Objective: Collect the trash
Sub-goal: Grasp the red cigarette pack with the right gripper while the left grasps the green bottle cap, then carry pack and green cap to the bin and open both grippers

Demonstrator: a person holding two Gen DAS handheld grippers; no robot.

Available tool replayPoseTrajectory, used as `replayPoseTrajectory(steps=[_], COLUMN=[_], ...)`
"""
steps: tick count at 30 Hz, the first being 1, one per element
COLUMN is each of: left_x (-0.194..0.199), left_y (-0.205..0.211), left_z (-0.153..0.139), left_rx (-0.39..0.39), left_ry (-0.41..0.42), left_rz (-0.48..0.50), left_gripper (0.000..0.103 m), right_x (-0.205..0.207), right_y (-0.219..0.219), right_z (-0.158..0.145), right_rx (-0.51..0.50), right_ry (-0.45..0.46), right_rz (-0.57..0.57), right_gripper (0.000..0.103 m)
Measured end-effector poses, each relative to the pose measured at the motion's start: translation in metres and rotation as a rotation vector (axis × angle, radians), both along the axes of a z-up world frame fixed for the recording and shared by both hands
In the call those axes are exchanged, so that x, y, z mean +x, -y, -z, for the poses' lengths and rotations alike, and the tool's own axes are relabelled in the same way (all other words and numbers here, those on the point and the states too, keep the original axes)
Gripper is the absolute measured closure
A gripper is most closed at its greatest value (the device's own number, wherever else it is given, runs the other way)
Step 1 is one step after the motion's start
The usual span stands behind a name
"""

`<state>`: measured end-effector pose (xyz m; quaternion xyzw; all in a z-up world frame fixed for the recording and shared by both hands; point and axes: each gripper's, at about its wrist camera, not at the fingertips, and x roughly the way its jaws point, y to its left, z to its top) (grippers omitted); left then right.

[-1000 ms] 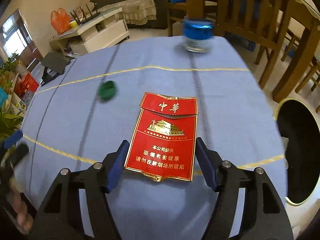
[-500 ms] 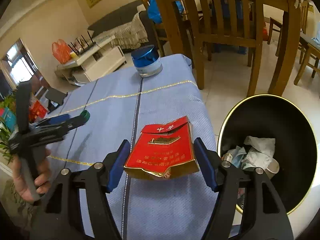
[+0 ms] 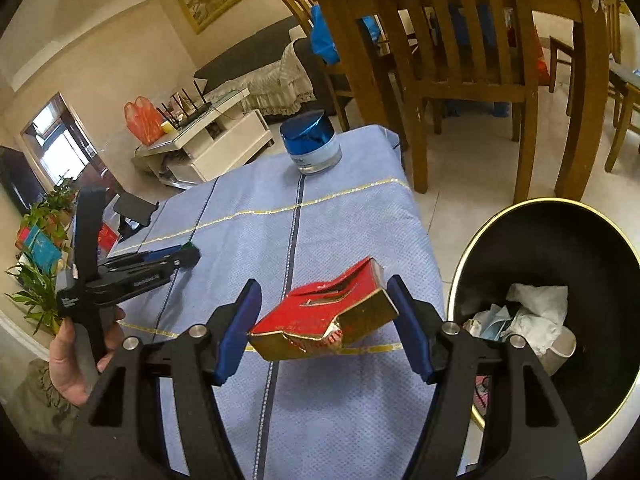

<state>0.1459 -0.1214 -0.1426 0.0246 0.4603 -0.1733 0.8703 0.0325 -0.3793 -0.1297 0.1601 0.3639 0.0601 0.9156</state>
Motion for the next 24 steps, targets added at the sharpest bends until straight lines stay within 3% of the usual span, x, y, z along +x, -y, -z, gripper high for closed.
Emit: replayPoseTrajectory(steps=[12,24], left_x=[-0.064,-0.089], left_y=[-0.025,0.017], left_z=[-0.028,-0.060], left_rx=[-0.037,-0.047], left_ry=[0.063,0.127], left_rz=[-0.041,0.065], left_gripper=[0.074,0.074], right_x=[-0.003,-0.020], right_y=[-0.002,0.014], right_z=[-0.005,-0.015], right_rx=[-0.014,0.050], right_ry=[0.052,0.080], right_rz=[-0.008,0.015], right_gripper=[0.041,0.043])
